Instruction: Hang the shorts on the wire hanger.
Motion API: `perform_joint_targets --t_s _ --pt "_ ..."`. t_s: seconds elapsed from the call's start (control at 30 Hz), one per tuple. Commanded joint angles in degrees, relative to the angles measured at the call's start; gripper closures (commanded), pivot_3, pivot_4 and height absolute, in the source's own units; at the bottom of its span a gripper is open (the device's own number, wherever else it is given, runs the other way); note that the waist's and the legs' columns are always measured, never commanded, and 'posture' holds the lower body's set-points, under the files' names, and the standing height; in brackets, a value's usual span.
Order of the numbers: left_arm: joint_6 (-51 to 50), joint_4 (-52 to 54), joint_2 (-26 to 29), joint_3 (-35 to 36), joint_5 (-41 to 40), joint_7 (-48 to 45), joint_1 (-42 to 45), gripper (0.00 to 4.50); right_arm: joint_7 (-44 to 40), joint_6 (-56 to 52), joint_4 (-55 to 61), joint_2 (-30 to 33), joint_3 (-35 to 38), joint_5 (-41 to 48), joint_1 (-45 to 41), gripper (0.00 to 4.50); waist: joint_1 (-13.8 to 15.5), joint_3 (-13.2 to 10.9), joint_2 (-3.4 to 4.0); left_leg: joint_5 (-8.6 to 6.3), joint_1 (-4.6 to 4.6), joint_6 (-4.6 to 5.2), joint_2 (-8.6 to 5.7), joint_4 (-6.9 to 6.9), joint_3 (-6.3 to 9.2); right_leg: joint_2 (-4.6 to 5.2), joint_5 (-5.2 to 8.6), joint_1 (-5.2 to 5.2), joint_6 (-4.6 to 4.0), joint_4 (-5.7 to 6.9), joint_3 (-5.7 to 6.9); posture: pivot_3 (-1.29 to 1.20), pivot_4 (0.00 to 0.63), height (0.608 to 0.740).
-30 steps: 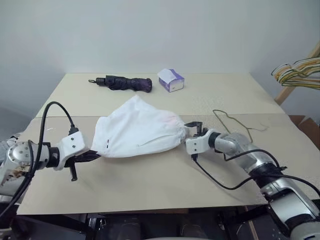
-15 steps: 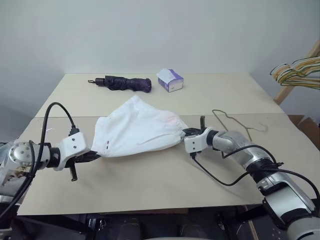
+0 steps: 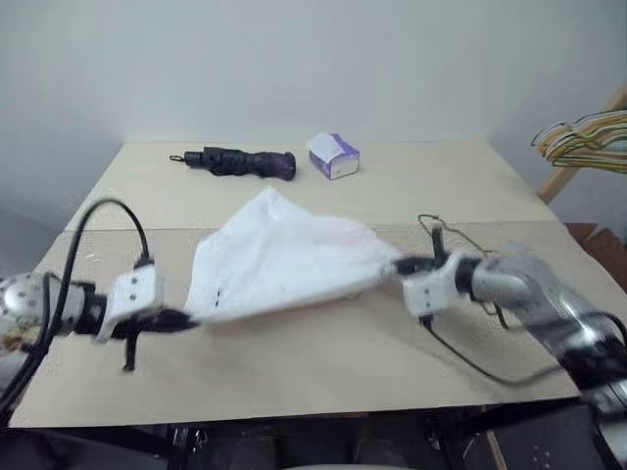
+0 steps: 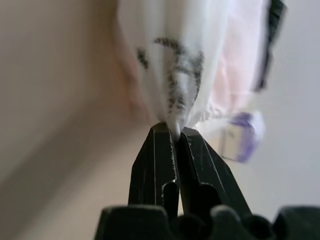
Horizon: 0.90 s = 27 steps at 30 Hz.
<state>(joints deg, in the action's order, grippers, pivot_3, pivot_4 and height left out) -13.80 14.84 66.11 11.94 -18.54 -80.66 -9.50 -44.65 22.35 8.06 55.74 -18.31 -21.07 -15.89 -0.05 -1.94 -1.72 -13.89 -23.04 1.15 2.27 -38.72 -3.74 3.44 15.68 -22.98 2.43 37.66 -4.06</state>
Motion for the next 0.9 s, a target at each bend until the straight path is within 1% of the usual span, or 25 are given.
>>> perform_joint_targets --t_s 0.03,0.07,0.1,0.13,0.17,0.2,0.23,0.27,0.33,0.37,0.4,0.43,0.5,0.57,0.6,0.63,0.67,0.73,0.8,0.83,0.87,0.9 --pt "3.6 1.95 1.88 3.28 2.51 -1.85 -5.82 4.5 -3.64 -4.41 7.28 1.13 3.02 2.93 3.83 4.47 -0.39 -0.05 0.0 0.01 0.08 -0.02 0.02 -0.06 -0.11 -0.01 0.02 0.01 -0.03 0.1 0.01 0.06 0.0 0.74" --pt "4.27 2.19 1.98 3.18 3.4 -1.56 -7.05 4.5 -4.36 -5.01 8.14 1.13 2.96 2.77 4.8 4.47 -0.5 -0.06 0.01 0.06 0.14 -0.08 0.06 -0.13 -0.16 -0.01 0.03 0.01 -0.07 0.17 0.0 0.06 0.0 0.74" --pt "5.02 2.39 2.15 2.88 4.17 -1.39 -7.83 4.5 -5.39 -5.7 8.94 1.21 2.84 3.09 5.56 4.47 -0.53 -0.09 -0.01 0.13 0.34 -0.11 0.09 -0.15 -0.18 -0.03 0.04 0.22 -0.12 0.18 0.02 0.07 0.0 0.74" --pt "5.44 2.75 2.33 2.61 4.72 -1.3 -8.41 4.5 -6.8 -6.98 9.97 1.31 2.92 4.25 6.14 4.47 -0.58 -0.11 -0.02 0.14 0.81 -0.14 0.21 -0.14 -0.19 -0.03 0.41 0.6 -0.15 0.13 0.05 0.07 0.0 0.74" --pt "5.73 3.32 2.53 2.44 5.04 -1.41 -9.03 4.5 -8.95 -7.85 11.26 2.18 3.05 5.85 6.74 4.47 -0.6 -0.04 -0.09 0.09 1.23 -0.22 0.33 -0.09 -0.19 -0.01 0.54 0.77 -0.17 0.01 0.09 0.07 0.0 0.74" --pt "6.0 3.72 2.62 2.34 5.19 -1.5 -9.42 4.5 -10.66 -8.46 12.3 2.86 3.25 7.35 7.17 4.47 -0.5 -0.01 -0.11 -0.13 1.53 -0.59 0.37 0.01 -0.23 0.02 0.61 0.96 -0.22 0.0 0.06 0.08 0.0 0.74" --pt "6.16 3.97 2.67 2.31 5.24 -1.53 -9.67 4.5 -11.78 -8.87 13.0 3.33 3.43 8.31 7.42 4.47 -0.38 0.04 -0.19 -0.14 1.55 -0.61 0.38 0.04 -0.21 0.04 0.65 0.99 -0.23 -0.01 0.07 0.08 0.0 0.74" --pt "6.15 4.26 2.78 2.41 5.22 -1.6 -9.84 4.5 -13.74 -11.6 14.49 3.93 4.18 11.24 7.75 4.47 -0.31 0.08 -0.25 -0.13 1.53 -0.59 0.39 0.07 -0.21 0.06 0.66 0.97 -0.23 -0.05 0.07 0.07 0.0 0.74" --pt "4.89 4.74 3.09 3.33 4.21 -2.34 -10.15 4.5 -17.78 -15.54 16.93 5.78 5.87 17.2 8.65 4.47 -0.16 0.14 -0.36 -0.02 1.27 -0.39 0.41 0.06 -0.22 0.03 0.66 0.79 -0.27 -0.05 0.06 0.08 0.0 0.74" --pt "4.76 4.81 3.29 3.84 3.94 -2.75 -10.29 4.5 -19.83 -17.84 18.0 6.82 6.71 20.25 9.26 4.47 -0.06 0.14 -0.37 -0.01 1.08 -0.34 0.39 0.05 -0.24 0.04 0.48 0.79 -0.53 -0.02 0.06 0.08 0.0 0.74" --pt "4.8 4.71 3.47 4.18 4.08 -2.78 -10.26 4.5 -21.55 -18.67 18.42 8.01 7.36 22.1 9.93 4.47 0.1 0.14 -0.38 -0.02 0.95 -0.34 0.39 0.04 -0.26 0.02 0.41 0.78 -0.45 0.0 0.07 0.08 0.0 0.74" --pt "4.87 4.56 3.64 4.34 4.34 -2.74 -10.2 4.5 -22.7 -19.22 18.58 8.84 7.72 23.11 10.41 4.47 0.28 0.14 -0.38 -0.03 0.87 -0.34 0.4 0.04 -0.27 -0.02 0.28 0.71 -0.21 0.0 0.1 0.08 0.0 0.74" --pt "6.0 4.15 4.04 4.17 4.94 -3.08 -9.91 4.5 -24.35 -21.57 18.22 9.72 7.85 24.92 10.7 4.47 0.6 0.12 -0.35 -0.07 0.89 -0.34 0.43 0.04 -0.27 -0.08 0.32 0.71 -0.27 0.01 0.13 0.08 0.0 0.74" --pt "7.42 3.37 3.42 2.29 6.42 -1.32 -7.62 4.5 -23.0 -23.47 15.71 7.46 6.82 23.93 8.67 4.47 0.63 0.1 -0.37 -0.08 0.96 -0.34 0.47 0.04 -0.27 -0.13 0.34 0.73 -0.3 0.04 0.14 0.08 0.0 0.74" --pt "7.55 3.07 2.9 1.23 6.55 -0.61 -6.22 4.5 -22.36 -24.6 14.45 6.06 6.31 23.76 7.49 4.47 0.66 0.09 -0.37 -0.08 1.0 -0.35 0.48 0.03 -0.28 -0.14 0.48 0.72 -0.51 0.05 0.14 0.08 0.0 0.74" --pt "7.83 2.62 1.71 -0.5 6.53 0.4 -3.66 4.5 -21.45 -24.48 12.36 4.15 5.76 23.1 5.47 4.47 0.65 0.08 -0.36 -0.07 1.11 -0.36 0.48 0.0 -0.28 -0.15 0.66 0.7 -0.52 0.05 0.15 0.08 0.0 0.74" --pt "8.23 2.02 0.53 -2.12 6.87 1.59 -1.19 4.5 -20.74 -24.89 10.68 2.32 5.41 22.82 3.58 4.47 0.64 0.09 -0.35 -0.07 1.28 -0.36 0.49 0.0 -0.29 -0.14 0.75 0.74 -0.35 0.04 0.15 0.08 0.0 0.74" --pt "6.12 0.1 -3.61 -6.3 8.52 6.14 6.61 4.5 -18.22 -30.4 6.7 -2.63 5.02 22.36 -2.33 4.47 0.7 0.12 -0.32 -0.12 1.43 -0.44 0.48 -0.02 -0.35 -0.09 0.76 0.85 -0.31 0.07 0.12 0.08 0.0 0.74" --pt "4.17 -4.4 -8.53 -10.42 11.56 10.67 16.71 4.5 -16.39 -33.9 0.61 -6.82 4.49 20.5 -10.3 4.47 0.79 0.12 -0.3 -0.07 1.42 -0.37 0.43 -0.05 -0.39 -0.13 0.7 0.85 -0.26 0.15 0.11 0.08 0.0 0.74" --pt "3.16 -7.25 -11.03 -12.14 13.37 13.2 22.1 4.5 -14.84 -34.56 -3.07 -8.76 4.26 19.0 -14.6 4.47 0.87 0.12 -0.31 -0.05 1.28 -0.36 0.35 -0.09 -0.38 -0.17 0.58 0.84 -0.19 0.2 0.1 0.08 0.0 0.74" --pt "1.22 -10.73 -14.23 -13.41 15.48 17.38 28.54 4.5 -11.85 -35.2 -7.68 -11.22 4.24 17.17 -19.76 4.47 1.02 0.11 -0.3 -0.04 1.05 -0.37 0.32 -0.14 -0.36 -0.19 0.21 0.82 -0.24 0.3 0.1 0.08 0.0 0.74" --pt "-0.53 -14.42 -17.42 -13.89 17.17 22.09 34.77 4.5 -7.67 -35.9 -12.37 -13.7 4.56 15.08 -24.85 4.47 1.1 0.09 -0.3 -0.03 0.86 -0.37 0.26 -0.21 -0.27 -0.24 0.13 0.68 -0.19 0.32 0.09 0.08 0.0 0.74"
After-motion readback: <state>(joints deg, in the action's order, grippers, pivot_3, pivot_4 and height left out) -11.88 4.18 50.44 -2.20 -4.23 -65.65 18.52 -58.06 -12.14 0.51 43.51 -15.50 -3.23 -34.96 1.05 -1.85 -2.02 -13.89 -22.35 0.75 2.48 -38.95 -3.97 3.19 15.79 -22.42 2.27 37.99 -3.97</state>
